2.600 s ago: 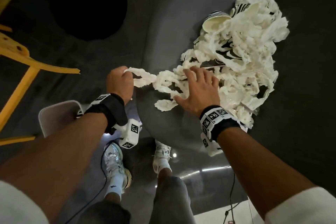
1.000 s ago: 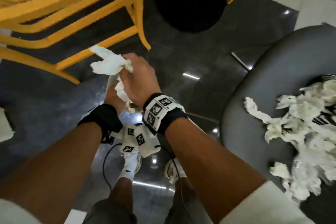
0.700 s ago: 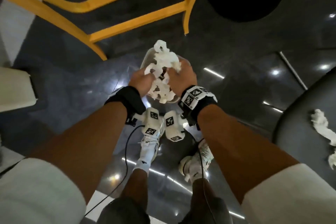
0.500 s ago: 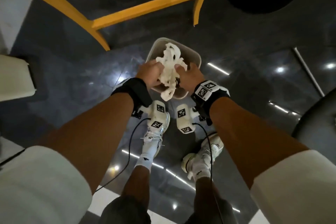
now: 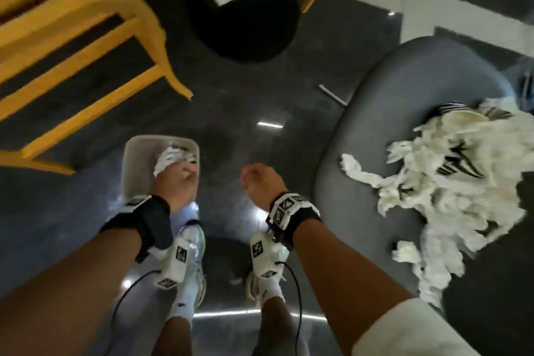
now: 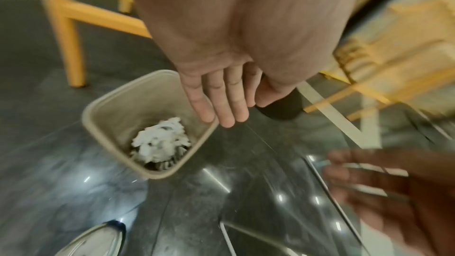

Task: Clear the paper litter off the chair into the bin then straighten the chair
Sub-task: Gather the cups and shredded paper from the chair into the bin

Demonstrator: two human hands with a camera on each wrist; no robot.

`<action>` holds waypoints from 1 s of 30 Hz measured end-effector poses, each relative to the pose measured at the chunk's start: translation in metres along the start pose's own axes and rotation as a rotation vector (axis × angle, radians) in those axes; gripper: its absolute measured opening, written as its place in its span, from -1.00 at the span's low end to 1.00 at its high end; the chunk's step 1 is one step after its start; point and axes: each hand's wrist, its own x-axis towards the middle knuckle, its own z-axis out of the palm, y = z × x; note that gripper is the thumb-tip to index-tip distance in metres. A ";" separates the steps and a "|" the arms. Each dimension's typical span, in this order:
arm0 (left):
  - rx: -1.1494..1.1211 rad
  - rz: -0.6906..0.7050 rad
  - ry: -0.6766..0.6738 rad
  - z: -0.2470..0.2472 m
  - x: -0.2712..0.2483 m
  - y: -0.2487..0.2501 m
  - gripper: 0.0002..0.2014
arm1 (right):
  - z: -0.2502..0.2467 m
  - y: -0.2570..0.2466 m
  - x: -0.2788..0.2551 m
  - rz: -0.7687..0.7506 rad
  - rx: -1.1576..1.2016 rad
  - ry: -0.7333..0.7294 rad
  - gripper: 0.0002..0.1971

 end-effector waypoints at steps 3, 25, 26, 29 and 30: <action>0.133 0.184 -0.127 0.048 -0.025 0.076 -0.82 | -0.072 0.044 -0.038 0.023 0.126 0.173 -0.75; 1.010 0.820 -0.178 0.345 -0.079 0.271 -0.59 | -0.249 0.269 -0.157 -0.024 -0.709 -0.102 -0.55; 0.984 0.836 -0.171 0.340 -0.075 0.270 -0.66 | -0.248 0.267 -0.152 -0.026 -0.676 -0.071 -0.61; 0.929 0.826 -0.176 0.325 -0.064 0.267 -0.69 | -0.247 0.255 -0.140 0.010 -0.568 -0.012 -0.64; 0.928 0.804 -0.178 0.319 -0.061 0.266 -0.68 | -0.246 0.250 -0.137 0.026 -0.525 0.022 -0.64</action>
